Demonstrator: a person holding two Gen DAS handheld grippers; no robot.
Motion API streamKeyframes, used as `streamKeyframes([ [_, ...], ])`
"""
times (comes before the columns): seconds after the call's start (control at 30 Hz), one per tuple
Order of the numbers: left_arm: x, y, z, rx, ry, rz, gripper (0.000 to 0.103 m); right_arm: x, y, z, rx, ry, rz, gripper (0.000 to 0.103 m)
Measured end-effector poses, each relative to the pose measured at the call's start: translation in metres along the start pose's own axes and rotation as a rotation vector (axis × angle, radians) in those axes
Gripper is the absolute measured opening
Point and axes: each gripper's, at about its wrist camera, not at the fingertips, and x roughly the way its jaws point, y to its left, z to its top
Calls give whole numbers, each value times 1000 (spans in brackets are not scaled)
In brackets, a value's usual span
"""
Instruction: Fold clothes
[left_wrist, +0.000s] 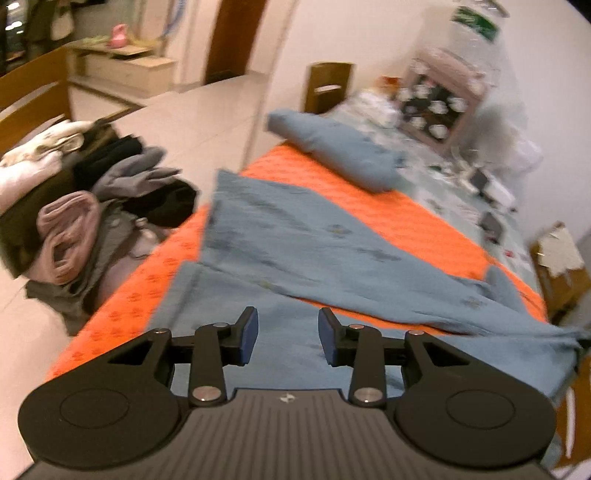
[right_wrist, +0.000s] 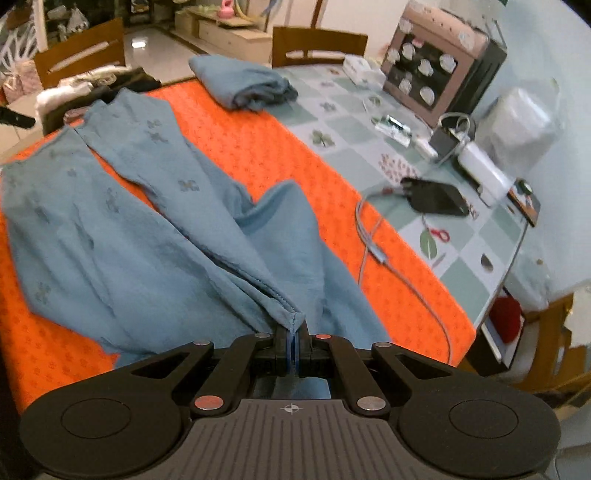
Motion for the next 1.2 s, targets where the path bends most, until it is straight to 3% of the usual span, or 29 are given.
streamKeyframes([
  [0.33, 67, 63, 15, -125, 24, 137, 43, 43, 29, 8, 40, 104, -106, 5],
  [0.57, 90, 80, 29, -152, 27, 100, 45, 72, 39, 5, 67, 201, -192, 9],
  [0.63, 91, 79, 30, -145, 24, 83, 45, 72, 41, 6, 62, 232, -230, 34],
  [0.7, 93, 78, 30, -145, 33, 72, 45, 66, 45, 10, 43, 236, -273, 49],
  [0.77, 94, 79, 29, -143, 42, 68, 45, 49, 52, 19, 24, 191, -288, 53],
  [0.83, 94, 81, 29, -135, 49, 65, 45, 28, 62, 31, 11, 127, -271, 60],
  [0.97, 94, 84, 28, -105, 63, 46, 45, -6, 88, 57, -30, -4, -77, 66],
  [1.07, 95, 86, 29, -70, 67, 19, 45, -13, 106, 73, -13, -91, 63, 66],
  [1.2, 101, 90, 33, -41, 62, -9, 44, -2, 130, 92, 7, -142, 131, 66],
])
